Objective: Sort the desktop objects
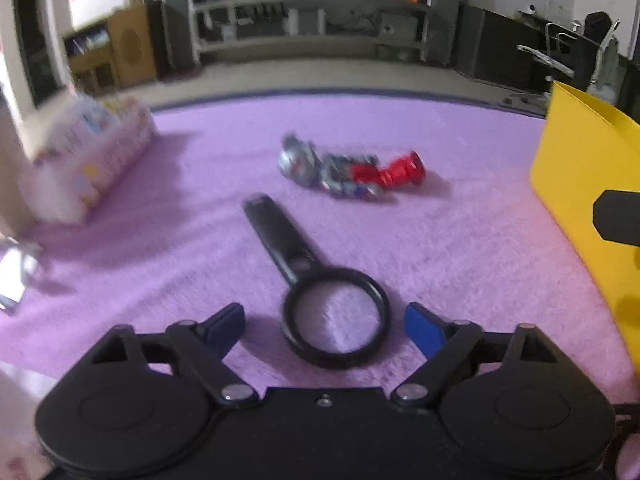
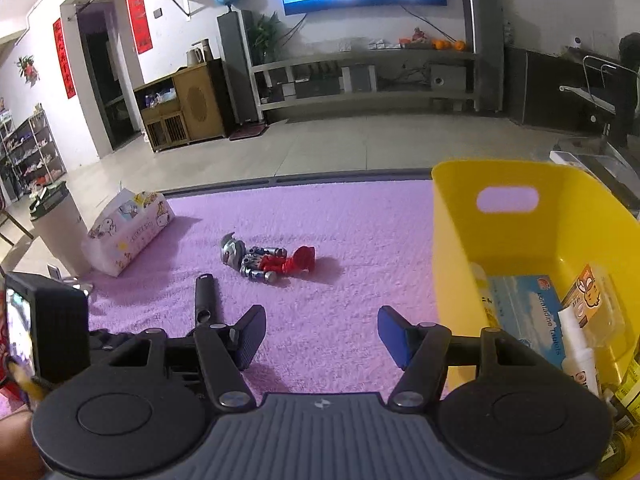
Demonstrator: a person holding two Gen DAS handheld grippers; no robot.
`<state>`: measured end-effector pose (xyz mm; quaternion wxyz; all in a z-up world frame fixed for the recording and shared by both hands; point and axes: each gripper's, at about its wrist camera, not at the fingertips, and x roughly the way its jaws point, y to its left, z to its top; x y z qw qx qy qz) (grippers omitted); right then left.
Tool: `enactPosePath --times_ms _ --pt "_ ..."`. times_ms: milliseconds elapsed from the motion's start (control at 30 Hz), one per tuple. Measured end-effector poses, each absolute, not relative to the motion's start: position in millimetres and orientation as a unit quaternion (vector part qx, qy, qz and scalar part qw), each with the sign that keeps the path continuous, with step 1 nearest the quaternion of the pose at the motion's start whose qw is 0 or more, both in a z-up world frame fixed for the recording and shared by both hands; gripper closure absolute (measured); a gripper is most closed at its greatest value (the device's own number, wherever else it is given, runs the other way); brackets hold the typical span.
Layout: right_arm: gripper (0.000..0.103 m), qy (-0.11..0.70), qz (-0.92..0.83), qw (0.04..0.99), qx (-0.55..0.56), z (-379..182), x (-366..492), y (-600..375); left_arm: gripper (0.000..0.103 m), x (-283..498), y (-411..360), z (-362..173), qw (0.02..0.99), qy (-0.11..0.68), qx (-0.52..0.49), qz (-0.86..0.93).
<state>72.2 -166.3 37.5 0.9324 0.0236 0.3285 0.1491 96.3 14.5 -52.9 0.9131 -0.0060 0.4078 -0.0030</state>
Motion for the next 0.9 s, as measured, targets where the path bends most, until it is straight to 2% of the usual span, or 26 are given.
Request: enactPosePath --times_ms 33,67,333,500,600,633,667,700,867,900 --pt "0.040 0.330 0.149 0.932 0.021 37 72 -166 0.044 95 13 -52 0.916 0.402 0.004 -0.007" --pt "0.040 0.331 0.150 0.931 0.019 36 73 -165 0.046 94 13 -50 0.915 0.403 0.012 -0.013" --pt "0.036 0.324 0.182 0.928 -0.016 28 69 -147 0.046 73 42 -41 0.901 0.432 -0.034 -0.007" --pt "0.037 0.342 0.179 0.922 -0.006 24 108 -116 0.046 81 65 -38 0.898 0.431 -0.089 0.007" --pt "0.041 0.357 0.132 0.924 0.038 14 148 -108 0.046 82 66 -35 0.894 0.436 -0.099 0.015" --pt "0.045 0.366 0.120 0.921 0.060 10 160 -109 0.046 82 65 -35 0.894 0.437 -0.094 0.016" --pt "0.055 0.379 0.109 0.915 0.088 4 175 -111 0.046 82 63 -35 0.895 0.437 -0.088 0.016" --pt "0.058 0.391 0.104 0.908 0.112 -2 186 -112 0.046 82 62 -35 0.895 0.438 -0.084 0.014" --pt "0.057 0.430 0.079 0.874 0.213 -25 230 -119 0.046 82 64 -35 0.895 0.441 -0.071 0.002" --pt "0.062 0.440 0.082 0.865 0.225 -29 235 -118 0.046 82 64 -35 0.895 0.441 -0.066 0.000"
